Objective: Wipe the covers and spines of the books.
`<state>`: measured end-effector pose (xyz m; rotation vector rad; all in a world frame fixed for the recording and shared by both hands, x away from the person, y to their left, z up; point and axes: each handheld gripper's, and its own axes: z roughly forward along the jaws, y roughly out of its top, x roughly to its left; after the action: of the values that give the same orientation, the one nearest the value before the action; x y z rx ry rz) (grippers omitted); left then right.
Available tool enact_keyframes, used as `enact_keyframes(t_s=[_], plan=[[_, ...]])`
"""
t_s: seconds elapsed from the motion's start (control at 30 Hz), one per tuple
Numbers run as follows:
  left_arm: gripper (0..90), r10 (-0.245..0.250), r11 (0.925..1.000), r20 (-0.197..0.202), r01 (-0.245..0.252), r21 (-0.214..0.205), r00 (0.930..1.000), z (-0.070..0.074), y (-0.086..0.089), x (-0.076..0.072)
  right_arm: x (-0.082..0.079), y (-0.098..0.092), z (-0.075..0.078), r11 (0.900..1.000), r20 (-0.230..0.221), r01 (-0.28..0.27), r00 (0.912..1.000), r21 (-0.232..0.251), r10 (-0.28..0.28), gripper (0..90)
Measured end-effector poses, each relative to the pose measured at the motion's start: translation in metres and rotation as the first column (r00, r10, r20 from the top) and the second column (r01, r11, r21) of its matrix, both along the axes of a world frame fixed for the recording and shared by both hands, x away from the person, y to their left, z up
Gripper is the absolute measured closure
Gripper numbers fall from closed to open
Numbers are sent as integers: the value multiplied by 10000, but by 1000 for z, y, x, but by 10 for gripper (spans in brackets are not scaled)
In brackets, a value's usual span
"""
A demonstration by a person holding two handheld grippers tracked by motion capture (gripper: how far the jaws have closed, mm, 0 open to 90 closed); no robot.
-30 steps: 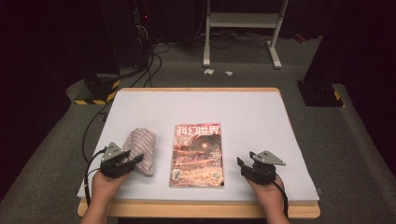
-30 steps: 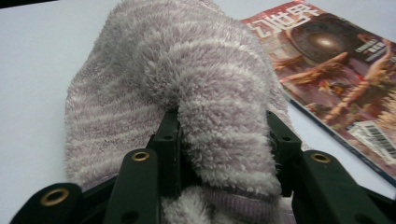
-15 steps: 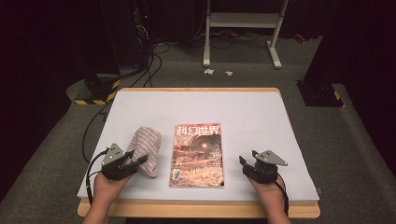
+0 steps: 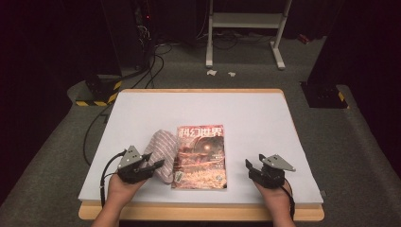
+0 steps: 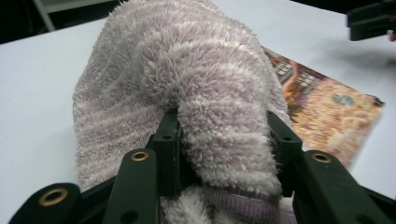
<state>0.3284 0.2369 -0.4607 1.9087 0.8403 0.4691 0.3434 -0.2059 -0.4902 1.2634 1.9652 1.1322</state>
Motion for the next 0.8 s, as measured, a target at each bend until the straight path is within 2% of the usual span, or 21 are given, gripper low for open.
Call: enact_keyframes(t_s=[0.1,0.23,0.37,0.43,0.5,0.6,0.8], plan=[[568,-591,9982,25,591,116,9982,-1,-14,-4,-1,3,-1,9999,15,-36,10000,-130,37,406],[567,-1126,9916,73,1119,642,9936,-4,-34,-7,-1,6,-5,9991,-108,-138,9999,-398,134,407],[567,-1088,9825,-162,1100,1506,9939,-14,-42,-6,-3,7,-3,9990,-45,-208,9998,-402,206,406],[568,-1206,9804,-426,1257,1518,9918,-19,-43,-5,-5,6,-2,9991,11,-237,9997,-364,237,405],[568,-1380,9725,-525,1454,1821,9890,-22,-49,-5,-6,4,-2,9992,12,-226,9997,-326,226,405],[567,-1548,9567,-513,1626,2413,9866,-27,-62,-7,-6,1,-1,9994,44,-220,9997,-279,221,404],[573,-2002,9429,-412,2039,2632,9789,-31,-87,-11,-9,-6,-2,9994,-26,-146,9999,-302,145,403]])
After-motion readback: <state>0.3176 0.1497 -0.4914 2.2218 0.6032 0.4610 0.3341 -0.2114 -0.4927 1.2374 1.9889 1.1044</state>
